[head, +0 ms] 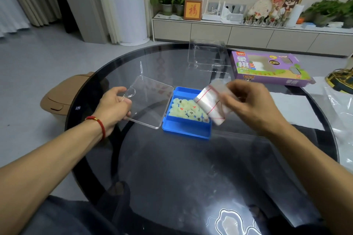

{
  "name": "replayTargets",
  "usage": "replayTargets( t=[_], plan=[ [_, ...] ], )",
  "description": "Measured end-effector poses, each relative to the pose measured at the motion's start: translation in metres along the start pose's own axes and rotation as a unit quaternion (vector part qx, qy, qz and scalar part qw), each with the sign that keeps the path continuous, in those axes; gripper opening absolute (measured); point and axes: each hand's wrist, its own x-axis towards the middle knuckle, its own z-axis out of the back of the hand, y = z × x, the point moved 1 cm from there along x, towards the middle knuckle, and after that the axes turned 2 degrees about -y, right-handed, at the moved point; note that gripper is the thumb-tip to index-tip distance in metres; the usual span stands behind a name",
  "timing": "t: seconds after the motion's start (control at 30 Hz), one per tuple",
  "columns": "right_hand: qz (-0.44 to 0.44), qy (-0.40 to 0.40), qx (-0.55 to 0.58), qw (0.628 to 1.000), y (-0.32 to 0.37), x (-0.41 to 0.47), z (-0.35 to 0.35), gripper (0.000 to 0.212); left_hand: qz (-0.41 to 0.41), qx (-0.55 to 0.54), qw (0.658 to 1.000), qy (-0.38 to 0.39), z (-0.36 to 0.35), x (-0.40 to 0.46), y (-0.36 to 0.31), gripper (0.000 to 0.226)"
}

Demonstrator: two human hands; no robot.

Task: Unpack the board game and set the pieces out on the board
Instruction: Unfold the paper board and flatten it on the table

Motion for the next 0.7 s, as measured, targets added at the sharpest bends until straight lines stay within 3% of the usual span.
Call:
replayTargets(
  t=[0.17,0.3,0.43,0.7],
  plan=[
    [-0.125,0.003,0.059,0.990,-0.018,-0.001,-0.003,0.015,0.035,-0.001,0.994,-0.100,0.023,0.047,0.008,0.055],
    [-0.166,0.057,0.042,0.983,-0.024,-0.001,-0.014,0.015,0.059,0.022,0.982,-0.177,0.034,0.085,0.028,0.021],
    [-0.183,0.091,0.057,0.977,-0.026,-0.002,-0.021,0.011,0.084,0.033,0.970,-0.224,0.033,0.071,0.014,0.045],
    [-0.219,0.121,0.110,0.962,-0.016,-0.004,-0.037,0.023,0.071,0.177,0.953,-0.236,0.015,0.071,0.006,0.053]
  ],
)
